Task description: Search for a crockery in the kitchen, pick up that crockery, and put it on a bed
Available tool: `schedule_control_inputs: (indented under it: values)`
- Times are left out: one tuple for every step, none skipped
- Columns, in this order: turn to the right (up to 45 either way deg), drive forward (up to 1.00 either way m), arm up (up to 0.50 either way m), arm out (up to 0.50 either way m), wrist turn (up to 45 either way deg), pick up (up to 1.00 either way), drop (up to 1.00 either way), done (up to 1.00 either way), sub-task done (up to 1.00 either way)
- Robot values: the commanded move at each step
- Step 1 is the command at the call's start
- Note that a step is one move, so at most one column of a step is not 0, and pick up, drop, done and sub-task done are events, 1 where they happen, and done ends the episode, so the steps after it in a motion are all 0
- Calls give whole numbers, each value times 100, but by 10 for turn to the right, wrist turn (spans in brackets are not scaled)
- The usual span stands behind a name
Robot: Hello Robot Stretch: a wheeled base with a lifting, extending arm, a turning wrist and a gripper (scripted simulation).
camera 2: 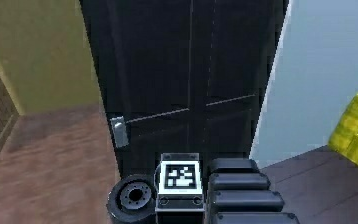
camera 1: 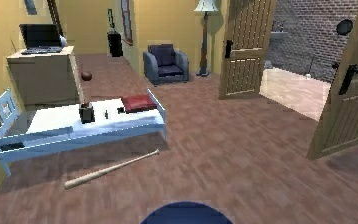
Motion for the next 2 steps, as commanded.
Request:
schedule_control_inputs:
  values:
    - [60, 0, 0, 0, 0, 0, 0, 0, 0]
    - [30, 0, 0, 0, 0, 0, 0, 0, 0]
